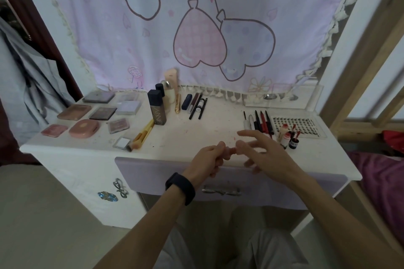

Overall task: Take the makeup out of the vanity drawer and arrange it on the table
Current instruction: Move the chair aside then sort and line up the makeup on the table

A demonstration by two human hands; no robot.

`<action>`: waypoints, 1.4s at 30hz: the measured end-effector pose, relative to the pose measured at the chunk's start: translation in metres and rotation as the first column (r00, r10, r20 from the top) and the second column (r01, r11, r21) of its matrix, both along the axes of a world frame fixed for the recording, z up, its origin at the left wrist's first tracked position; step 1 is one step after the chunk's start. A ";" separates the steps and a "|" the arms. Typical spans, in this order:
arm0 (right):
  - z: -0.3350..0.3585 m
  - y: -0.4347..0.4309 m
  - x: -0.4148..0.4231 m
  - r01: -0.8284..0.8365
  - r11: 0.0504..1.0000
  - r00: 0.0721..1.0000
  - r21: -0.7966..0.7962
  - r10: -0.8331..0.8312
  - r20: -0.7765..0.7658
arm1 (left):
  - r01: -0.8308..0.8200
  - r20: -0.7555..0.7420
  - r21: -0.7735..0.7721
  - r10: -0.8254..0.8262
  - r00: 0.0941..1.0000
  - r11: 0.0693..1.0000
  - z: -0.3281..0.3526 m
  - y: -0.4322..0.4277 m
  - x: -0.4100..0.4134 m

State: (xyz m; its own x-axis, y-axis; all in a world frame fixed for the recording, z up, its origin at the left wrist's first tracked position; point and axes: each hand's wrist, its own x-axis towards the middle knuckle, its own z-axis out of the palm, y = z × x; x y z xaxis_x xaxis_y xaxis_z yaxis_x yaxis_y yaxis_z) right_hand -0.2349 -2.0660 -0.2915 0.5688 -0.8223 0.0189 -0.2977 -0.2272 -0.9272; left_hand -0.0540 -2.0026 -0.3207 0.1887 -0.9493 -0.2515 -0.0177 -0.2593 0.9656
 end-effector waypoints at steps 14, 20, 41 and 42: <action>-0.008 -0.001 0.006 -0.041 0.998 0.984 -0.041 0.048 0.171 | -0.021 -0.053 0.016 0.022 0.998 1.000 0.005 0.001 0.001; -0.004 -0.005 0.008 0.056 0.998 0.998 0.006 -0.055 -0.036 | -0.005 0.042 -0.006 0.005 0.999 1.000 0.005 0.004 0.000; -0.002 -0.002 0.007 -0.047 0.999 0.977 -0.016 0.050 0.209 | -0.011 -0.119 -0.006 0.010 0.993 1.000 0.003 0.001 0.006; -0.001 -0.002 0.008 -0.035 0.999 0.982 0.018 0.031 0.186 | -0.008 -0.080 -0.012 0.007 0.997 1.000 0.003 0.001 0.006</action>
